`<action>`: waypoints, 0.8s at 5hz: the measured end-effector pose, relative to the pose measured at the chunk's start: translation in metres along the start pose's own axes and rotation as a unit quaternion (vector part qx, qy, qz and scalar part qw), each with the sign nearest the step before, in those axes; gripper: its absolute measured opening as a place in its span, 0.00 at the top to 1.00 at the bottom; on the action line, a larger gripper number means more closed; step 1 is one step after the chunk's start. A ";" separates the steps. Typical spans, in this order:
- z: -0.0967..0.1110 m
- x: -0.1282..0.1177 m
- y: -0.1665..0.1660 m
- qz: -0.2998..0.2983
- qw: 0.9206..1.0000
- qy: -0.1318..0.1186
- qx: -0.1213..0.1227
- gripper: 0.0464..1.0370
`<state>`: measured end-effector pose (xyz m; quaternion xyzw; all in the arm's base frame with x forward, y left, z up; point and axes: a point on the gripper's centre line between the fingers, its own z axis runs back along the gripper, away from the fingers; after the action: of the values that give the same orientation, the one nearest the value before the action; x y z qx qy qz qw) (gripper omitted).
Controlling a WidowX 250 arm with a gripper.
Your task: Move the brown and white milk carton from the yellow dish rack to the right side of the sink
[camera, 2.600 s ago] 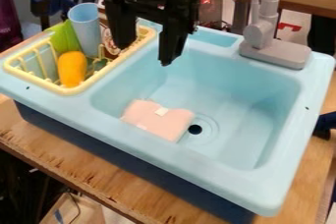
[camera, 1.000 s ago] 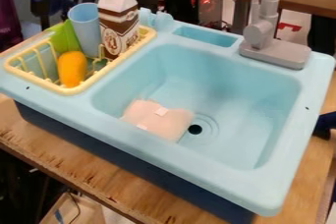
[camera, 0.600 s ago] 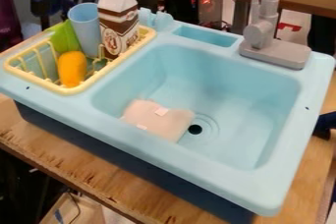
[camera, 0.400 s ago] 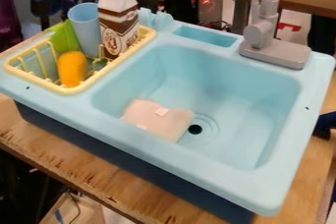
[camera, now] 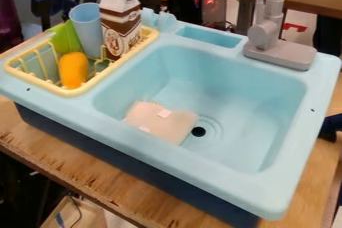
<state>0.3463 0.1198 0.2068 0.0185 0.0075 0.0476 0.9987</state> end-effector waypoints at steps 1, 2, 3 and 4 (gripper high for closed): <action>-0.013 0.004 0.001 -0.001 1.000 0.015 -0.003 0.04; -0.011 0.007 0.005 0.005 1.000 0.006 -0.011 0.07; -0.006 0.007 0.007 0.004 0.999 0.003 -0.033 0.23; 0.007 0.008 0.005 0.001 0.999 -0.008 -0.044 0.23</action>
<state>0.3537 0.1249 0.2140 -0.0254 -0.0024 0.0484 0.9985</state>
